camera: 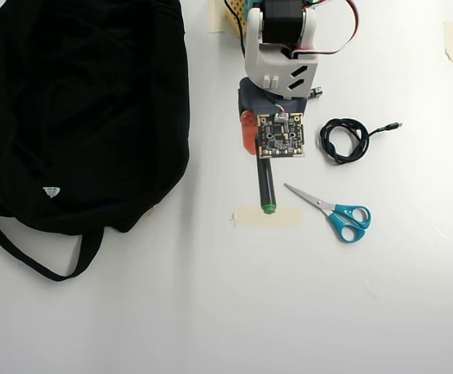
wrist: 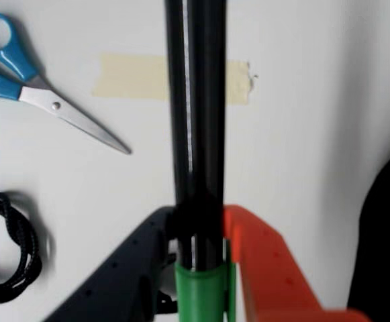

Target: Put the green marker into the black bag

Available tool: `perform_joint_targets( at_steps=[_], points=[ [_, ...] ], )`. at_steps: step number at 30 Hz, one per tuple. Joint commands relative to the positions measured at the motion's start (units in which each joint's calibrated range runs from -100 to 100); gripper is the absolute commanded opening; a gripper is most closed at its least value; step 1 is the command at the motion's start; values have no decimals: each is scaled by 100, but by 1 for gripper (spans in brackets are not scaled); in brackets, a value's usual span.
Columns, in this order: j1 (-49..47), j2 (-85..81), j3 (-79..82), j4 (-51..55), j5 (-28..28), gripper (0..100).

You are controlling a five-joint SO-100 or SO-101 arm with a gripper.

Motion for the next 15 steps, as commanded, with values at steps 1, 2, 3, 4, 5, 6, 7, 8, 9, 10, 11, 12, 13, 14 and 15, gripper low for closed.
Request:
perform_joint_targets(
  at_steps=[1, 2, 3, 4, 5, 6, 7, 8, 9, 10, 11, 12, 13, 14, 15],
  points=[
    [44, -344, -116, 80, -19, 2],
    [58, -344, -116, 80, -19, 2],
    [103, -344, -116, 80, -25, 2],
    [133, -344, -116, 80, -25, 2],
    [148, -344, -116, 80, -25, 2],
    [156, -344, -116, 80, -25, 2],
    [186, -344, -116, 80, -19, 2],
    [223, -344, -116, 80, -19, 2],
    [245, -344, -116, 80, -19, 2],
    [268, -344, -116, 80, -19, 2],
    [305, -344, -116, 80, -14, 2],
    [343, -344, -116, 80, -14, 2],
    [380, -344, -116, 80, -14, 2],
    [425, -344, -116, 80, -14, 2],
    [485, -344, -116, 80, -14, 2]
  ],
)
